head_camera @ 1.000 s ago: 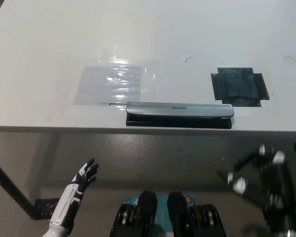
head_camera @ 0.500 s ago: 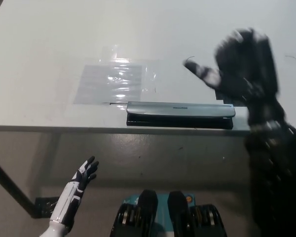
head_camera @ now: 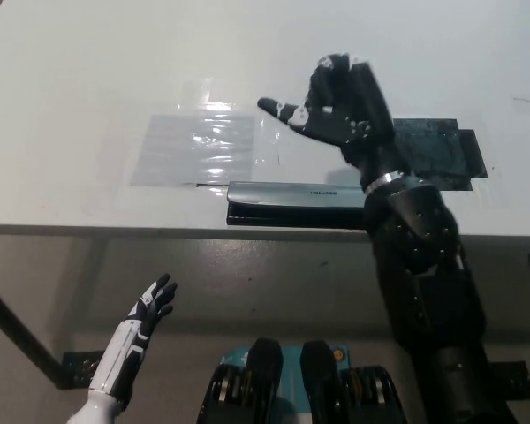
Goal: The paper pin puncher is placed at the center of the table and close to the robot and the robot uses its right fist to press on the paper pin puncher
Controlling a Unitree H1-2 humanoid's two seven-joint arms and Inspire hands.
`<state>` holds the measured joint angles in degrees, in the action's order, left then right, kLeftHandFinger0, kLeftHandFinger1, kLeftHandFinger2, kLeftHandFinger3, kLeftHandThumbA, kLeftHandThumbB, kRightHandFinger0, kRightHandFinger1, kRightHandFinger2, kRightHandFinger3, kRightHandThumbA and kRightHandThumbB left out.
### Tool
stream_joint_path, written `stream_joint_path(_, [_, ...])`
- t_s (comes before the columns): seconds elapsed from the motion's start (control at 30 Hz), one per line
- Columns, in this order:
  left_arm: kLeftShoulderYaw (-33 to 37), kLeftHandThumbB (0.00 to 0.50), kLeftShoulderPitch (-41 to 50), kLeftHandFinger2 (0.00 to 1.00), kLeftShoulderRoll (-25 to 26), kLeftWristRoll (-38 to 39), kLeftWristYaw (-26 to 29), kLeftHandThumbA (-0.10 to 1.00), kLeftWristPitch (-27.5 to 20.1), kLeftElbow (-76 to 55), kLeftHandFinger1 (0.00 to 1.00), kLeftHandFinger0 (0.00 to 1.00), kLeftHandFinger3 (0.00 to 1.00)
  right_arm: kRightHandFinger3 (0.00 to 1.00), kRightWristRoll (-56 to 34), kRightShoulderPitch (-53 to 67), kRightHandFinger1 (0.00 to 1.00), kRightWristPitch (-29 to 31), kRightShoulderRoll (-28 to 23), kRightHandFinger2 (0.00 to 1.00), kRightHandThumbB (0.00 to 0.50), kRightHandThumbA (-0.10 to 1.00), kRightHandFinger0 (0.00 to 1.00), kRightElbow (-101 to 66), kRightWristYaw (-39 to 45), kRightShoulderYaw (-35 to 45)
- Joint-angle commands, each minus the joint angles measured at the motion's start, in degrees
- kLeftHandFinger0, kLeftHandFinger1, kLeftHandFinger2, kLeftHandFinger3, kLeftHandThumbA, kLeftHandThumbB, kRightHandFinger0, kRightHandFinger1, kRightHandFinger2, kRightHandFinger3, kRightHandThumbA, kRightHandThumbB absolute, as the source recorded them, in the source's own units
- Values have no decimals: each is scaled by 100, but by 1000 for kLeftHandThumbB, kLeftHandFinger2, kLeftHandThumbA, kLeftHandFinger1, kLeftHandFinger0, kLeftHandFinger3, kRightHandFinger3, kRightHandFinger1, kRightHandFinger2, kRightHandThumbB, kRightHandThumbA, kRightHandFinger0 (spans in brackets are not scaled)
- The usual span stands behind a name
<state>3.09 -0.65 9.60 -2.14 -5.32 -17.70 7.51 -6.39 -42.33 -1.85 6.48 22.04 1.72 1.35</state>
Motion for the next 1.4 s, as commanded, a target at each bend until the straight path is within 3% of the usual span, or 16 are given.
stream_joint_path(0.0, [-11,266,-85,1000,89,60,-116,1000,-126,-169,1000,1000,1000,134,49,-307,109,536,88,284,188,1000,44,449,-89,8])
stream_joint_path(0.07, [-8,253,-90,1000,109,18,-109,1000,-180,-147,1000,1000,1000,168,47,-286,141,670,112,316,181,1000,82,794,-131,34])
stream_joint_path(0.2, [-1,257,-90,1000,109,5,-107,1000,-184,-146,1000,1000,1000,167,-102,-221,99,810,143,307,163,1000,11,1213,-26,99])
stream_joint_path(0.37, [-4,244,-99,1000,104,-12,-94,1000,-154,-153,1000,1000,1000,166,-42,-157,71,1035,193,304,189,1000,0,1685,-34,81])
stream_joint_path(0.43, [3,243,-93,1000,118,-75,-76,1000,-205,-142,1000,1000,1000,108,-36,-98,4,1145,234,233,180,1000,0,1957,-19,70])
stream_joint_path(0.5, [1,243,-79,1000,128,-100,-70,1000,-167,-171,1000,1000,1000,55,-41,-62,0,1231,263,190,176,1000,0,2091,-13,72])
stream_joint_path(0.67, [7,236,-63,1000,129,-100,-74,1000,-197,-178,1000,1000,1000,52,-45,6,9,1420,281,210,156,1000,2,2676,28,82])
stream_joint_path(0.87, [5,231,-75,1000,130,-80,-91,1000,-219,-175,1000,1000,1000,129,150,-43,42,1767,234,278,165,1000,0,3549,-36,-28])
stream_joint_path(0.97, [0,246,-39,1000,121,-81,-85,1000,-200,-198,1000,1000,1000,158,104,-30,42,1893,268,289,200,1000,0,4079,-96,34])
stream_joint_path(1.13, [18,246,67,1000,134,-124,-94,1000,-141,-245,1000,1000,1000,118,135,56,20,2170,225,290,213,1000,0,4843,-92,33])
stream_joint_path(1.2, [26,260,133,1000,113,-119,-92,1000,-129,-258,1000,1000,1000,112,159,136,16,2263,204,279,172,1000,0,5088,-131,25])
stream_joint_path(1.27, [31,285,277,1000,64,-145,-49,1000,-147,-264,1000,1000,1000,45,188,316,0,2262,184,219,180,1000,0,5317,-201,16])
stream_joint_path(1.37, [40,279,365,1000,56,-126,-60,1000,-192,-245,1000,1000,1000,30,228,449,0,2322,167,216,173,1000,0,5482,-249,-11])
